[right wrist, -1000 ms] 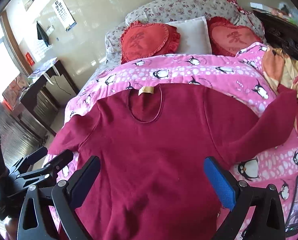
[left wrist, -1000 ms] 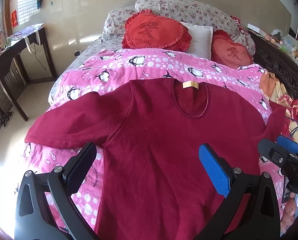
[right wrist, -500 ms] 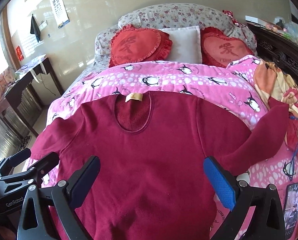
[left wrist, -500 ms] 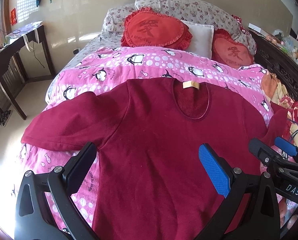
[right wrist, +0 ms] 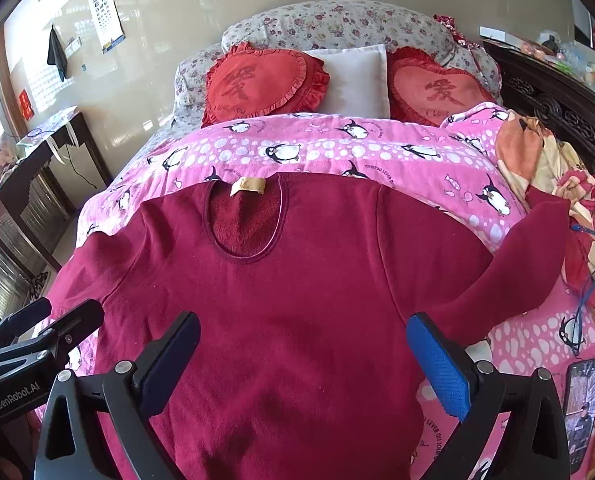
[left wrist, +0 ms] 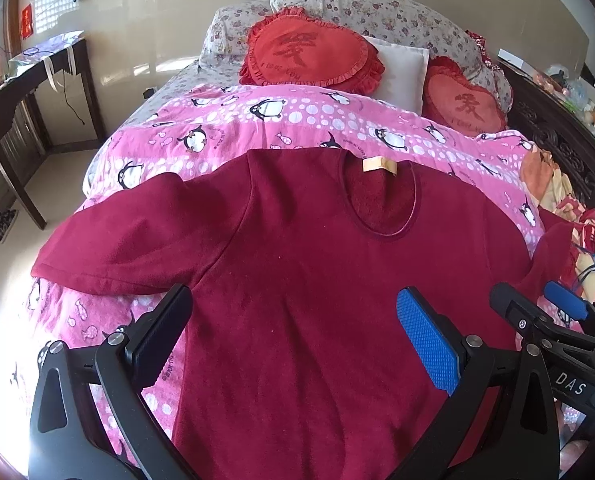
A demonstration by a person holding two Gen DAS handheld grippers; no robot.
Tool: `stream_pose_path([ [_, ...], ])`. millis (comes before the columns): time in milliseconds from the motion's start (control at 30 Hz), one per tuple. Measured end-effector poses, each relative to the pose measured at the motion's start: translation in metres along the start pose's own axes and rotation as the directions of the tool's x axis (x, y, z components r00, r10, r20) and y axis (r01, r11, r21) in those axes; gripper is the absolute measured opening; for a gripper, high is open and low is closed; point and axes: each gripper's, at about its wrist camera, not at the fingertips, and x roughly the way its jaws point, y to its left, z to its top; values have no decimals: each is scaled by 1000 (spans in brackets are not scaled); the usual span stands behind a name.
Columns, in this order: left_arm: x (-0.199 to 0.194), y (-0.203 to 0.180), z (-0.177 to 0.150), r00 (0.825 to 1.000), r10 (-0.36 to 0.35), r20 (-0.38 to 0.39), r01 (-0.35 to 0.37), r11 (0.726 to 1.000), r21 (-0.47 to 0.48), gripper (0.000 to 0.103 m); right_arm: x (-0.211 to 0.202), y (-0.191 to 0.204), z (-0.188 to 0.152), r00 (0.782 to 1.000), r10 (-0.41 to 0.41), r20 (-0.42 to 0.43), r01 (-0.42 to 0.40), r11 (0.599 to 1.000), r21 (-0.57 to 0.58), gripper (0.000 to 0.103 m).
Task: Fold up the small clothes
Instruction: 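Spread the dark red top flat on the quilt with both grippers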
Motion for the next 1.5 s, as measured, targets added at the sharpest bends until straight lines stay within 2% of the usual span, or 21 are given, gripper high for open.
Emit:
stream_pose_path([
  [1100, 46, 17, 0, 996, 51, -78, -55, 998, -41, 103, 46, 2, -2, 996, -5, -91, 6, 1000, 8, 103],
  [1500, 50, 35, 4, 994, 61, -92, -69, 994, -81, 103, 57, 22, 5, 995, 7, -103, -11, 999, -39, 103],
])
